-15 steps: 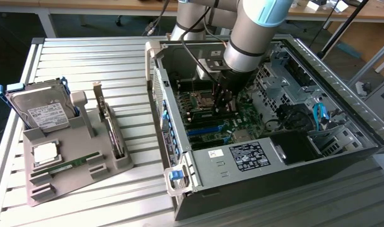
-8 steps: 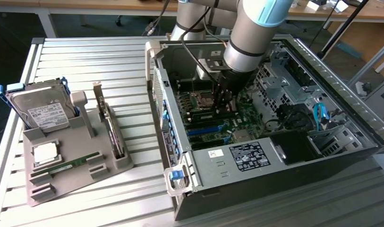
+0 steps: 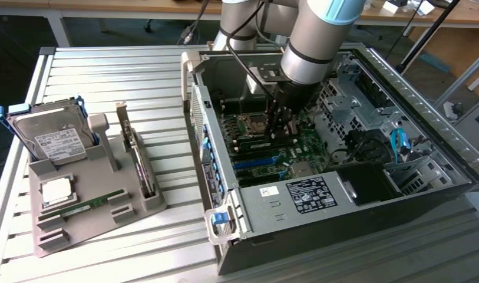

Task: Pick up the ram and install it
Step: 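Insert the ram into the slot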

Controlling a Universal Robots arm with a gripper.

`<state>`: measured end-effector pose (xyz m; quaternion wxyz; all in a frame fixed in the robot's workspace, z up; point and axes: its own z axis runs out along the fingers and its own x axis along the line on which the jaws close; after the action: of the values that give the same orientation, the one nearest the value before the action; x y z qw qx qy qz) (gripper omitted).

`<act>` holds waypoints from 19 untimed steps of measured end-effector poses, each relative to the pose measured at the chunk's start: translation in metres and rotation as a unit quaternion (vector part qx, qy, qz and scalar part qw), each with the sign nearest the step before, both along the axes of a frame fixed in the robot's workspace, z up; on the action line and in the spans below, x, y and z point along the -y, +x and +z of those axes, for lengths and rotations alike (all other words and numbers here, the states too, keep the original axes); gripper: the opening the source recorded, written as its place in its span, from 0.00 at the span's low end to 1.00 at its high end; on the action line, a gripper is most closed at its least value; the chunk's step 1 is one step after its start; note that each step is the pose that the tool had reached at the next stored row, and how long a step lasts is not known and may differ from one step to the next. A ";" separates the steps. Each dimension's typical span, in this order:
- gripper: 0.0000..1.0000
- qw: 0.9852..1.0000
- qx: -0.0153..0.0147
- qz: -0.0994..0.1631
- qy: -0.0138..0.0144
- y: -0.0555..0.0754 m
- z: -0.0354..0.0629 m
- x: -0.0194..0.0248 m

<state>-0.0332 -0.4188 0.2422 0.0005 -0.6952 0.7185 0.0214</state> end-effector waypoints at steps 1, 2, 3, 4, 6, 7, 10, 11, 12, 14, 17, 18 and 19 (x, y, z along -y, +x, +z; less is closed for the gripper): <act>0.27 1.000 0.000 0.000 0.000 0.000 0.0023 0.0000; 0.27 1.000 0.000 0.000 0.000 0.000 0.0032 0.0000; 0.27 1.000 0.000 0.000 0.000 0.000 0.0040 0.0000; 0.27 1.000 0.000 0.000 -0.001 0.000 0.0049 0.0000; 0.27 1.000 0.000 0.000 -0.001 0.000 0.0070 -0.0004; 0.26 1.000 0.000 0.000 0.000 0.000 0.0076 -0.0014; 0.19 1.000 0.000 0.000 -0.001 0.000 0.0098 -0.0016; 0.12 1.000 0.000 0.000 -0.001 0.000 0.0101 -0.0016; 0.12 1.000 0.000 0.001 0.000 0.000 0.0102 -0.0016; 0.12 1.000 0.000 0.014 -0.001 0.000 0.0104 -0.0016; 0.12 1.000 0.000 0.028 0.000 0.000 0.0105 -0.0015; 0.12 1.000 0.000 0.031 0.000 0.000 0.0104 -0.0016; 0.12 1.000 0.000 0.031 0.000 0.001 0.0104 -0.0016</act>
<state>-0.0321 -0.4172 0.2526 -0.0003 -0.7172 0.6965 0.0214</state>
